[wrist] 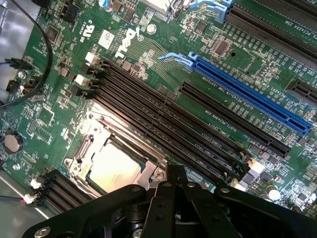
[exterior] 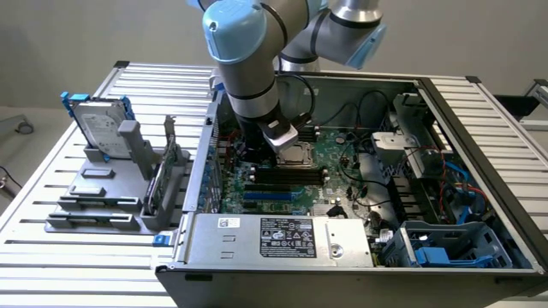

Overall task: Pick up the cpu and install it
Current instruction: 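Install the first cpu locking lever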

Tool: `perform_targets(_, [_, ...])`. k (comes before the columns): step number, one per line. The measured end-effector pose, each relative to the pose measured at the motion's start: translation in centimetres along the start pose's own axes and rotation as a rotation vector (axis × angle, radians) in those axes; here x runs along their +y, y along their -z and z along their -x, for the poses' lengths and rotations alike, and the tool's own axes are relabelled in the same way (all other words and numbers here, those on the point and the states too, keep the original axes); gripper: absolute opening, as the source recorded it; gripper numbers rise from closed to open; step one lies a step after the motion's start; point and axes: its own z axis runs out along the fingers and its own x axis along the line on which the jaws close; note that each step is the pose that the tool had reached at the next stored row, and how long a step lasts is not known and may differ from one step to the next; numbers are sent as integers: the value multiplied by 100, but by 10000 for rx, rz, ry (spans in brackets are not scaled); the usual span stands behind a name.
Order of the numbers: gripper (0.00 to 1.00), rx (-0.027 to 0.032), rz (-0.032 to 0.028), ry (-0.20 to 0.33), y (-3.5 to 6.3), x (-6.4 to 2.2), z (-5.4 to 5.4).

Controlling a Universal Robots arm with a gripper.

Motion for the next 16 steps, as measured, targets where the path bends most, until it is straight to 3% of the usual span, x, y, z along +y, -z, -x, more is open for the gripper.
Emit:
perform_targets(4, [11,-4,24,-75,0,-2,1])
perform_targets(10, [11,-62,145,-155,4,-2,0])
perform_targets(16, [11,-73,154,-176,107,-5,-25])
